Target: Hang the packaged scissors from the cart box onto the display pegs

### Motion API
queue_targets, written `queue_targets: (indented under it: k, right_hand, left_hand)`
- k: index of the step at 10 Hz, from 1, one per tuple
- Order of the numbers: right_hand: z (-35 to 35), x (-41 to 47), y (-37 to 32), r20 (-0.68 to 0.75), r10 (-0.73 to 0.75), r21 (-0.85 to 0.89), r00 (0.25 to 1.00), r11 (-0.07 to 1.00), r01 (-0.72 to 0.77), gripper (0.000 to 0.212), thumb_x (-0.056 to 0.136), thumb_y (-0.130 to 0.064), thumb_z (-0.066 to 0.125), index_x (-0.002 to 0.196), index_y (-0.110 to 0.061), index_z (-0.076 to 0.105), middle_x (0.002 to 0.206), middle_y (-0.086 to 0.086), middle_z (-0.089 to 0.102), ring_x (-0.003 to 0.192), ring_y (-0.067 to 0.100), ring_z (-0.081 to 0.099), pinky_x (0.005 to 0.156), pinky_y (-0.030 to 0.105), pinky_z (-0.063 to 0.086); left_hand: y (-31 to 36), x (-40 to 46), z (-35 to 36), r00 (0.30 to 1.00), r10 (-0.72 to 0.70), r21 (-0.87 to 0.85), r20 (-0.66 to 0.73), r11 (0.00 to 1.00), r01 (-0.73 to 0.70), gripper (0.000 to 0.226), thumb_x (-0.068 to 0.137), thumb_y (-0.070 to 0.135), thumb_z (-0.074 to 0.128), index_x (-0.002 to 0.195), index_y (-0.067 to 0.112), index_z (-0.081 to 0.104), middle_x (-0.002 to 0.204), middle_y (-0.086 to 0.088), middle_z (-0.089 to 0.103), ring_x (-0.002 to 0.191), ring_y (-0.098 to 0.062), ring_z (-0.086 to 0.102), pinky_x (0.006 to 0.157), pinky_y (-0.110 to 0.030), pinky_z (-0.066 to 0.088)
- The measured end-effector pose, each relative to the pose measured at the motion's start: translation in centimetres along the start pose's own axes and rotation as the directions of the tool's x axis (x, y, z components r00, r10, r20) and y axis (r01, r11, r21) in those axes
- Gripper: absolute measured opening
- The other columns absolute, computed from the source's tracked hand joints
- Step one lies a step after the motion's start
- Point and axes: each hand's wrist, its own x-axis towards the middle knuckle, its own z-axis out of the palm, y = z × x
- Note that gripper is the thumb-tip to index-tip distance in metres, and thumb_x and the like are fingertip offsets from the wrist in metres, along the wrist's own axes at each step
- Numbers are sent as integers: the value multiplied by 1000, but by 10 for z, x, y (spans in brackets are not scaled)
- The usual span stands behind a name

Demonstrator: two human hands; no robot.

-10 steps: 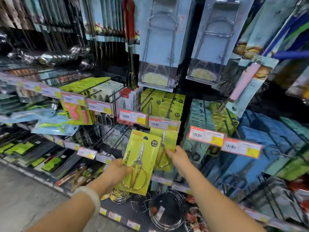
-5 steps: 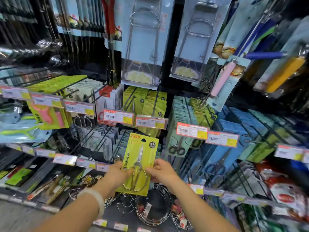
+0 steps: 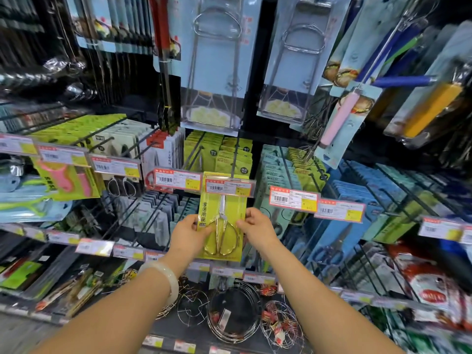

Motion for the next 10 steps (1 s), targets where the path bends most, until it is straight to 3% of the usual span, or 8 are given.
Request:
queue_targets:
  k: [2,3,5,6,7,8,9,10]
  right_hand:
    - [7,0,13,5,32,18,999,999,-32,19,92,-7,53,81,-21,49,80,-2,57,63,6,48,57,18,39]
    - [10,-1,19,-6,28,9,1000,1000,-28,11,92,-8,53,86,-16,52,80,0,56,62,7,47,56,18,38]
    - [6,5,19,-91,25,39,996,999,-21,8,93,-8,52,90,-16,54,76,-4,54,68,11,50,58,18,40]
    - [3,11,21,-95,66,5,993,998,-66,22,93,-11,52,75,-23,48,68,-5,48,56,7,42,47,15,34]
    - [5,16,20,-99,93,-53,991,994,-99,4,94,-16,51,94,-18,55,80,-1,53,66,10,46,56,16,38]
    - [7,16,21,-115,151,-84,982,983,-161,42,95,-24,51,134,-10,44,118,8,57,101,19,54,81,25,43]
    - [8,10,30,-115,198,-108,974,972,-210,46,95,-26,51,137,-10,40,108,6,58,94,18,55,82,27,41]
    - [6,-6,40,-61,207,-212,976,953,-216,46,96,-24,50,137,-6,40,94,4,52,86,15,51,79,26,38]
  left_hand:
    - [-11,4,4,999,-21,24,32,1000,20,61,87,24,65,140,6,41,114,-12,55,90,-18,49,80,-30,46]
    - [-12,3,6,999,-23,7,27,1000,23,58,87,23,65,139,8,44,124,-16,56,91,-19,52,78,-30,45]
    - [-5,13,12,999,35,46,32,998,-36,49,88,26,64,131,6,53,126,-30,53,58,-14,54,44,-13,41]
    - [-7,17,16,999,27,58,33,998,-29,55,89,26,62,137,6,46,135,-25,50,68,-14,58,54,-9,42]
    - [-7,19,19,999,6,64,53,998,-9,57,90,25,60,141,7,40,134,-15,53,82,-15,57,74,-26,48]
    - [-7,23,20,996,3,150,93,989,-17,54,90,26,59,139,9,41,129,-15,57,93,-23,62,81,-35,51]
    - [-16,29,24,985,-109,268,130,961,71,84,89,29,61,151,8,8,147,-19,37,127,-35,47,98,-41,43]
    - [-27,19,29,983,-121,404,138,913,55,89,88,36,61,150,10,4,147,-19,34,126,-36,46,98,-42,46]
